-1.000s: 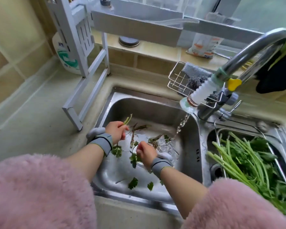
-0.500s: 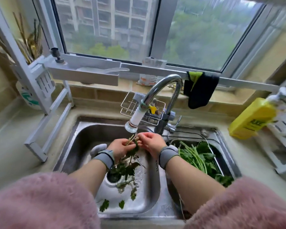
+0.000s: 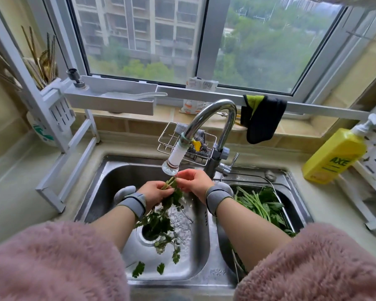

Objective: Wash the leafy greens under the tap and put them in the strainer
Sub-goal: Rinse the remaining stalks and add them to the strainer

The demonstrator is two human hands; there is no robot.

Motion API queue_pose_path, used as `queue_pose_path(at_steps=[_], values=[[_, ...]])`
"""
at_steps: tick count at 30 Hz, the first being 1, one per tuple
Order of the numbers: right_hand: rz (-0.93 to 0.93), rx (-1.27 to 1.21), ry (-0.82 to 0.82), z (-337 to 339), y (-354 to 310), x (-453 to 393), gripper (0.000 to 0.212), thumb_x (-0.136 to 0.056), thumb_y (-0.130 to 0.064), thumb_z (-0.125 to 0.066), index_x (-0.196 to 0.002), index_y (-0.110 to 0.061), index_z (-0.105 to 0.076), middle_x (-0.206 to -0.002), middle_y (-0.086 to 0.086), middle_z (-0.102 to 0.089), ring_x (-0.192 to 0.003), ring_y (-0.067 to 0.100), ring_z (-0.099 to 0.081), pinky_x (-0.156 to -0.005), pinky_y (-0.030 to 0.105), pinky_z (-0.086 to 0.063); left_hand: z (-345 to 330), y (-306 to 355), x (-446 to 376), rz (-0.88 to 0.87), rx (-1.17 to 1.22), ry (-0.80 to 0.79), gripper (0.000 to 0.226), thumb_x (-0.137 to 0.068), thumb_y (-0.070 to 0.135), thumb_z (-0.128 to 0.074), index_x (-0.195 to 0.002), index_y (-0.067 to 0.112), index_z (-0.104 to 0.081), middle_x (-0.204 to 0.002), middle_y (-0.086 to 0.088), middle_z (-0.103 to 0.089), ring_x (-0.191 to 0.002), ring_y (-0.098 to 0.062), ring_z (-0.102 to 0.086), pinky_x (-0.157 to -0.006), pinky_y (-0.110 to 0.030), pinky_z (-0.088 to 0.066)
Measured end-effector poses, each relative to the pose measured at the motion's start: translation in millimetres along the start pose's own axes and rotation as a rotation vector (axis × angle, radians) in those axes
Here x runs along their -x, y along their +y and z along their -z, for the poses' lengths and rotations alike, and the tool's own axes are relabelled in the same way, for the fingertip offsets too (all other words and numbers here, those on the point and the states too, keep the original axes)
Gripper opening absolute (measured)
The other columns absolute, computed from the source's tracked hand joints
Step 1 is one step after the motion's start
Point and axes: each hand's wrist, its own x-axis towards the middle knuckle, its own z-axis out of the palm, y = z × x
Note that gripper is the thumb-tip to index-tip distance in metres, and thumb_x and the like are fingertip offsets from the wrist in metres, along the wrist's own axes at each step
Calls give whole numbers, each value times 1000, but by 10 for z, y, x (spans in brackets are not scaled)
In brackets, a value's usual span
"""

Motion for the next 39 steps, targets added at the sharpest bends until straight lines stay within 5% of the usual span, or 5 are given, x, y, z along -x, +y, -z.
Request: queue_pose_path(at_steps=[10, 17, 23, 27, 39], values=[[30, 33, 49, -36, -12, -70, 18, -91, -14, -58, -73, -16, -58, -68, 1, -60, -62, 9, -56, -63, 21, -51, 91, -44, -18, 11, -91, 61, 10, -79, 7, -72, -85, 13, -66, -81, -10, -61, -75, -19, -52, -71, -28, -44], [42, 20, 59, 9, -46, -104, 17, -91, -8, -58, -101, 2, -66, -70, -1, -60, -63, 9, -56, -73, 26, -53, 127, -20, -20, 46, 93, 92, 41, -77, -21, -40, -84, 10, -66, -90, -13, -64, -87, -23, -54, -72, -25, -42], [48, 15, 36, 6, -63, -93, 18, -91, -7, -57, -105, 1, -65, -72, -1, -61, -66, 10, -58, -68, 21, -53, 38, 98, -23, -66, 43, 62, 9, -84, 5, -65, -86, 13, -67, -87, -10, -67, -82, -21, -57, -76, -27, -45], [40, -12, 2, 6, -72, -90, 20, -91, -7, -56, -108, 0, -63, -70, 0, -61, -64, 10, -57, -65, 19, -53, -22, 102, -46, -87, -64, 178, 13, -81, 5, -69, -72, 11, -63, -71, -4, -61, -66, -13, -56, -65, -20, -47], [63, 275, -37, 51, -27, -107, 12, -92, -16, -58, -94, -8, -67, -64, -7, -56, -56, 6, -48, -57, 15, -44, 103, 92, -71, -42, -69, 152, 11, -85, 12, -66, -73, 12, -67, -83, -12, -67, -82, -23, -61, -89, -39, -50]])
